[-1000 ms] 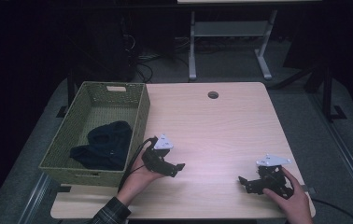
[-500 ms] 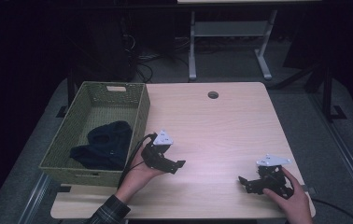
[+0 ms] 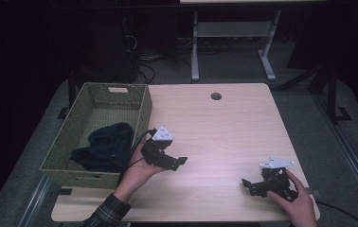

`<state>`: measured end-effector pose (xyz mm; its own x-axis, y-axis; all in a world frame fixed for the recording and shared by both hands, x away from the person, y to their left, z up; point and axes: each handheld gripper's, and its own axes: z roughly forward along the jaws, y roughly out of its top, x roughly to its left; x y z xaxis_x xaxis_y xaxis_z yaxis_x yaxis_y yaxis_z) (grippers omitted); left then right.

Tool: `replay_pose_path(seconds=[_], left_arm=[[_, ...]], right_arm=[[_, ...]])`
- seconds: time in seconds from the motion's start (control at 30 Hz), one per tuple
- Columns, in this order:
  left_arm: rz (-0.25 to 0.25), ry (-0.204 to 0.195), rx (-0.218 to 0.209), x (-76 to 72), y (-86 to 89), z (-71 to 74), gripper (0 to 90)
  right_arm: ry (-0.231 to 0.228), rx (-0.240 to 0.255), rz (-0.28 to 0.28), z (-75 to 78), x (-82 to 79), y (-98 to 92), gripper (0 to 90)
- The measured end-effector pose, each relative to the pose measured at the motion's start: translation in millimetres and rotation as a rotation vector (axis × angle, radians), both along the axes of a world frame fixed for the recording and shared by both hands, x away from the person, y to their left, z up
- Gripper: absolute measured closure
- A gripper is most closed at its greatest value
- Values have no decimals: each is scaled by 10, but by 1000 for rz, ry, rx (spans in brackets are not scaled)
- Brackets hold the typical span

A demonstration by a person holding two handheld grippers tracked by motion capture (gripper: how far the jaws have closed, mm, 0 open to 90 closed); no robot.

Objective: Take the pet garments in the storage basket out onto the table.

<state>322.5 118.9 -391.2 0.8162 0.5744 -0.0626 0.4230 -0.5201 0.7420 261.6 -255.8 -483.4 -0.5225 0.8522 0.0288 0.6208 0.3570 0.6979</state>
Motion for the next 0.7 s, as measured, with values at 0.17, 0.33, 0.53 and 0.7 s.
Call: replay_pose_path(seconds=[0.17, 0.33, 0.53, 0.7], left_arm=[[7, -5, -8, 15, 26, 90, 138], [16, -2, -18, 56, 62, 152, 138], [22, 1, -22, 106, 105, 220, 138], [33, 7, -20, 151, 163, 282, 138]], right_arm=[[0, 0, 0, 0, 0, 0, 0], [0, 0, 0, 0, 0, 0, 0], [0, 1, -1, 0, -1, 1, 0], [0, 1, -2, 0, -1, 1, 0]])
